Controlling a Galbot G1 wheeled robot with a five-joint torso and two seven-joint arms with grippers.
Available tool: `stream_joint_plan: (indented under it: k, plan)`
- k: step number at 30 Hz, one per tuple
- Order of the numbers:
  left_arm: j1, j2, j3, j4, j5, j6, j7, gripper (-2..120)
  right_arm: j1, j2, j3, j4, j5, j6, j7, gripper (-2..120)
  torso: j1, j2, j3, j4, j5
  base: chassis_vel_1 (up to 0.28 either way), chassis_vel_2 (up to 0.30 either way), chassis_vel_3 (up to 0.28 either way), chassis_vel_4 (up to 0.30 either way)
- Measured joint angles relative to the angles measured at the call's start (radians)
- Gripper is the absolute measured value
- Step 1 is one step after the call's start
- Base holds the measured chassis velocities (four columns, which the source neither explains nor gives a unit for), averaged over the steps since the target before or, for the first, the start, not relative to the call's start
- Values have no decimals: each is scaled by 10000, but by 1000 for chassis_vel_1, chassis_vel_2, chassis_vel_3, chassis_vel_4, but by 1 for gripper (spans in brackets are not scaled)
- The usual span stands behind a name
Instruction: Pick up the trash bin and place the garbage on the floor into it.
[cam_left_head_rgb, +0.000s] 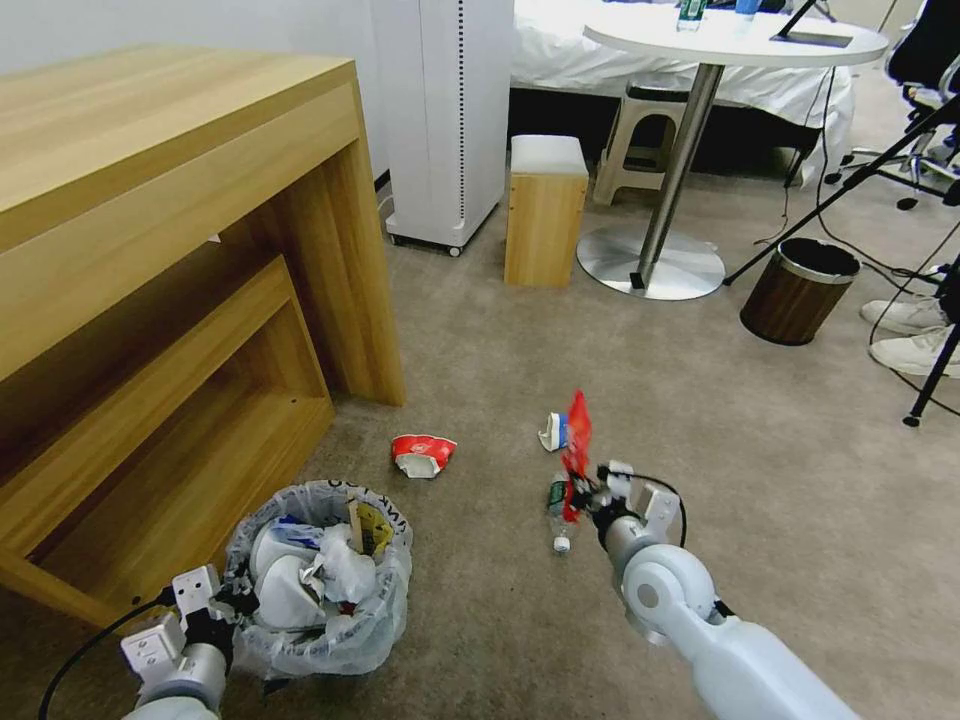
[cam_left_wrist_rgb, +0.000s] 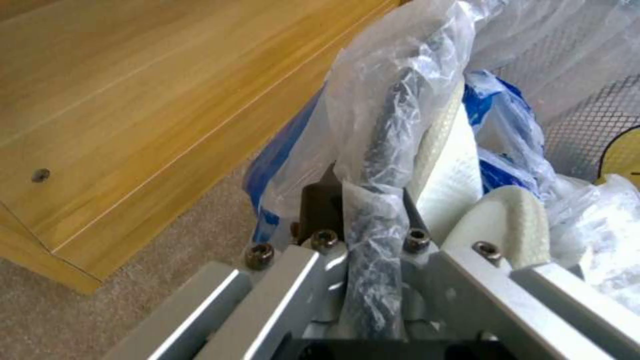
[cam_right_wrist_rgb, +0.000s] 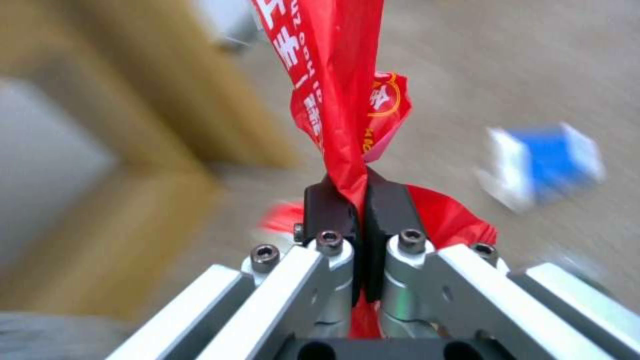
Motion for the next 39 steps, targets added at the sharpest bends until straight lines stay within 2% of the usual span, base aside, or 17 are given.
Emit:
stream_joint_plan:
  k: [1, 4, 5, 8, 9, 11, 12, 13, 16, 17, 20, 21, 24, 29, 32, 39]
  plan:
    - [0, 0, 0, 0, 0, 0, 0, 1, 0, 0, 0, 0, 0, 0, 0, 0, 0, 0, 0, 0, 0, 0, 0, 0, 0]
    - [17, -17, 14, -68, 15, 28, -1, 1, 1100, -590, -1166, 924, -52, 439, -817, 0, 0, 0, 1, 1, 0, 0, 0, 0, 0]
    - [17, -17, 14, -68, 15, 28, -1, 1, 1100, -590, -1166, 924, -52, 439, -817, 0, 0, 0, 1, 1, 0, 0, 0, 0, 0]
    - [-56, 0, 66, -101, 16, 116, -12, 1, 2377, -1107, -2367, 1319, -205, 860, -1599, 0, 0, 0, 1, 0, 0, 0, 0, 0, 0]
    - [-56, 0, 66, -101, 16, 116, -12, 1, 2377, -1107, -2367, 1319, -205, 860, -1599, 0, 0, 0, 1, 0, 0, 0, 0, 0, 0]
    - [-103, 14, 98, -104, 6, 159, -16, 1, 3166, -1243, -3238, 1292, -323, 1096, -1829, 0, 1, 0, 2, -1, -1, 0, 0, 0, 0]
    - [-102, 12, 102, -114, 5, 170, -15, 1, 3500, -1248, -3697, 1189, -368, 1161, -1905, 0, 0, -1, 2, -1, 1, 0, 0, 0, 0]
    - [-102, 12, 102, -114, 5, 170, -15, 1, 3500, -1248, -3697, 1189, -368, 1161, -1905, 0, 0, -1, 2, -1, 1, 0, 0, 0, 0]
    - [-58, -45, 105, -219, 16, 182, -23, 1, 4531, -1038, -5638, 385, -756, 1579, -2189, 0, 0, 0, 2, 0, 3, 0, 0, 0, 0]
    - [-58, -45, 105, -219, 16, 182, -23, 1, 4531, -1038, -5638, 385, -756, 1579, -2189, 0, 0, 0, 2, 0, 3, 0, 0, 0, 0]
    - [3, -92, 100, -318, 27, 189, -22, 1, 5184, -811, -6942, -250, -993, 1699, -2258, 0, 1, -1, 2, -2, 0, 0, 0, 0, 0]
    - [3, -92, 100, -318, 27, 189, -22, 1, 5184, -811, -6942, -250, -993, 1699, -2258, 0, 1, -1, 2, -2, 0, 0, 0, 0, 0]
    - [79, -164, 84, -427, 60, 191, -20, 1, 6010, -291, -8379, -1093, -1278, 1870, -2251, 0, 1, -1, 2, 0, 1, 0, 0, 0, 0]
    - [107, -205, 74, -450, 81, 192, -13, 1, 6462, 105, -8924, -1462, -1299, 1876, -2228, 0, 0, 0, 2, 0, 0, 0, 0, 0, 0]
    - [99, -236, 63, -450, 93, 190, -3, 1, 6831, 598, -9457, -2000, -1426, 1912, -2188, 0, 1, -2, 2, 0, 1, 0, 0, 0, 0]
    - [70, -242, 39, -446, 93, 181, 1, 1, 6910, 1133, -9878, -2896, -1657, 2088, -2204, 0, 1, -1, 2, -2, 0, 0, 0, 0, 0]
